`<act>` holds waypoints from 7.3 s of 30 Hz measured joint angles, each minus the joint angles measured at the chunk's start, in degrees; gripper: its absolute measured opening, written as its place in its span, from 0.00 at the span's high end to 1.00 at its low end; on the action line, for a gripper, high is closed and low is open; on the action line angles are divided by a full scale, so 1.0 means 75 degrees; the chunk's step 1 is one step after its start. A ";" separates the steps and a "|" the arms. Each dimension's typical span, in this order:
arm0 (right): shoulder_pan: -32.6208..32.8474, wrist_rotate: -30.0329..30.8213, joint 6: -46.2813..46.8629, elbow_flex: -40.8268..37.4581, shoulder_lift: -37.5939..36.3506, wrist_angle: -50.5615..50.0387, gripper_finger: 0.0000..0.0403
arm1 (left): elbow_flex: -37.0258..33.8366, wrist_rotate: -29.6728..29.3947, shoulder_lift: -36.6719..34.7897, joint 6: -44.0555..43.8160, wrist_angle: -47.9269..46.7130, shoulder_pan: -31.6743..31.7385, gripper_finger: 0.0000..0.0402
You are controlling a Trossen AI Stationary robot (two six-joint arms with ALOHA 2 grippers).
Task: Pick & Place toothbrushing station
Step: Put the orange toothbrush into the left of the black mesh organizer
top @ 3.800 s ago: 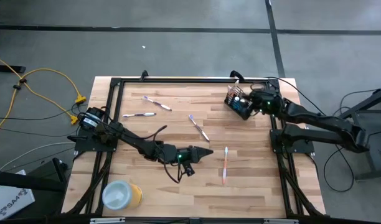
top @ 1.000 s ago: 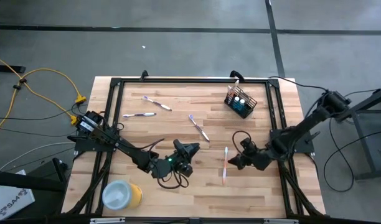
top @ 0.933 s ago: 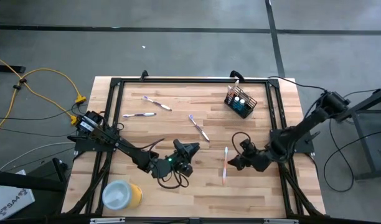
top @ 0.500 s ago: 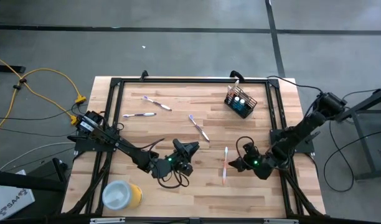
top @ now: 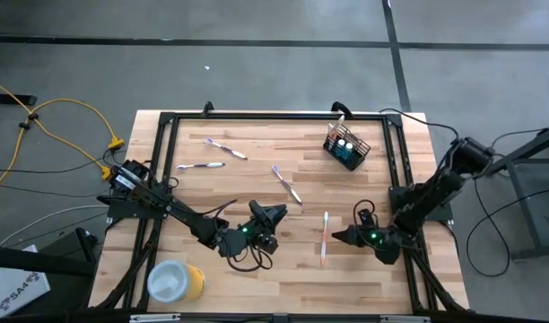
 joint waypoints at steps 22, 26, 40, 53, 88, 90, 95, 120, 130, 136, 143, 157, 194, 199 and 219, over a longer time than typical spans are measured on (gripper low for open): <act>-0.1945 -0.2240 -0.0440 0.0003 0.0378 0.0219 0.60 | 0.0000 -0.0015 0.0000 0.0003 0.0000 -0.0114 0.73; -0.2197 -0.2709 -0.0522 0.0003 0.0376 0.0007 0.60 | 0.0000 -0.0020 0.0000 0.0003 0.0003 -0.0108 0.73; -0.2772 -0.3422 -0.0637 0.0006 0.0370 -0.0093 0.60 | 0.0000 -0.0361 0.0000 0.0003 0.0003 -0.0108 0.73; -0.3435 -0.3927 -0.1345 0.0006 0.0372 0.0241 0.60 | 0.0000 -0.0382 0.0000 0.0006 0.0001 -0.0108 0.73; -0.3399 -0.4841 -0.2392 0.0405 0.1744 0.1551 0.94 | -0.0003 -0.1384 0.0000 0.0061 0.0003 -0.0224 0.73; -0.3402 -0.4886 -0.2602 0.0455 0.1745 0.1546 0.95 | -0.0003 -0.1383 0.0000 0.0062 0.0003 -0.0229 0.73; -0.3402 -0.5025 -0.3258 0.0615 0.1745 0.1402 0.95 | -0.0003 -0.1385 0.0000 0.0020 0.0003 -0.0303 0.73; -0.3808 -0.6479 -0.5505 0.1241 0.1744 0.0541 0.60 | -0.0003 -0.1408 0.0000 -0.0017 0.0006 -0.0568 0.73; -0.4137 -0.7586 -0.6455 0.1241 0.1675 0.0504 0.65 | -0.0003 -0.1405 0.0000 -0.0006 0.0009 -0.0568 0.73; -0.4221 -0.7951 -0.6796 0.1244 0.1669 0.0451 0.69 | -0.0003 -0.1405 0.0000 -0.0006 0.0012 -0.0565 0.73; -0.4341 -0.8218 -0.7194 0.1244 0.1294 0.0340 0.69 | -0.0003 -0.1404 0.0000 -0.0003 0.0012 -0.0540 0.73; -0.5288 -0.8094 -0.9795 0.2129 -0.0591 -0.1711 0.69 | -0.0003 -0.1401 0.0000 0.0365 0.0080 -0.0490 0.73; -0.3009 -0.4942 -0.6398 0.5069 0.1731 -0.6561 0.69 | 0.0000 -0.2375 0.0000 0.0516 0.0474 -0.0399 0.73; -0.2931 -0.4946 -0.6356 0.5074 0.1853 -0.5937 0.73 | 0.0000 -0.2372 0.0000 0.0516 0.0471 -0.0399 0.73; -0.2981 -0.5670 -0.7733 0.5077 0.1856 -0.5798 0.80 | 0.0000 -0.2369 0.0000 0.0574 0.0466 -0.0399 0.73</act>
